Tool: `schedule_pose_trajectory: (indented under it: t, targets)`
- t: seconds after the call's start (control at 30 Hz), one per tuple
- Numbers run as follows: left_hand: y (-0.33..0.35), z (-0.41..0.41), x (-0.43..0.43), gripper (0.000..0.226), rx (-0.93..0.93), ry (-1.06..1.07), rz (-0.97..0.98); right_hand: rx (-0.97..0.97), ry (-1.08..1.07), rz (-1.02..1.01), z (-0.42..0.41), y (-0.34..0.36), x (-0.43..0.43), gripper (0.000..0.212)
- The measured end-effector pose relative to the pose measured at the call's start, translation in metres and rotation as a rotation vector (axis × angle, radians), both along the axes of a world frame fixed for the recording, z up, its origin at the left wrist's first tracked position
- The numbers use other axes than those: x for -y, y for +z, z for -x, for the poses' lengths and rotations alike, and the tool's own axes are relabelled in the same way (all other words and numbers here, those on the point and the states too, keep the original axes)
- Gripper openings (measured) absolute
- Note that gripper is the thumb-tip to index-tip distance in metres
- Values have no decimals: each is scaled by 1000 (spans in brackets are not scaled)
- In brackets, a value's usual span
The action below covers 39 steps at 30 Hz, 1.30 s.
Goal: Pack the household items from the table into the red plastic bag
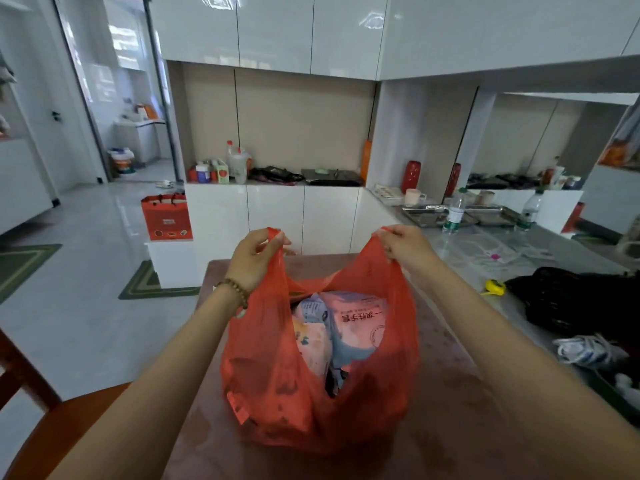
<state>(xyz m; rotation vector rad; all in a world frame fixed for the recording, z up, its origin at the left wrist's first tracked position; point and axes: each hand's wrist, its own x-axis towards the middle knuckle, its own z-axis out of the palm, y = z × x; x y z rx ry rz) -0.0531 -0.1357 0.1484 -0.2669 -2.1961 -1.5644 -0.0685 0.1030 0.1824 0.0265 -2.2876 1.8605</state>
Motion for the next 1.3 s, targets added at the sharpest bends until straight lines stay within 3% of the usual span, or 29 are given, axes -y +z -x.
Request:
schedule_pose_trajectory:
  t: [0.13,0.2,0.33,0.47,0.83,1.07,1.3]
  targets:
    - [9,7,5,27,44,-33,84,119,17,173,6,14,-20,24]
    - [19,9,6,28,46,-32,60,154,19,288,14,25,-34,30]
    - [35,8,11,30,77,16,-39,143,-11,332,27,42,-60,34]
    - [26,-2,0,30,113,17,-128,109,-22,281,30,41,-63,32]
    - [16,-18,-44,33,65,76,-17,32,28,104,-5,8,-95,17]
    - [-10,-43,-52,34,160,224,182,39,120,-20,-23,-21,-103,19]
    - [-15,-66,-64,32,141,314,182,29,72,-177,-56,-13,-99,33]
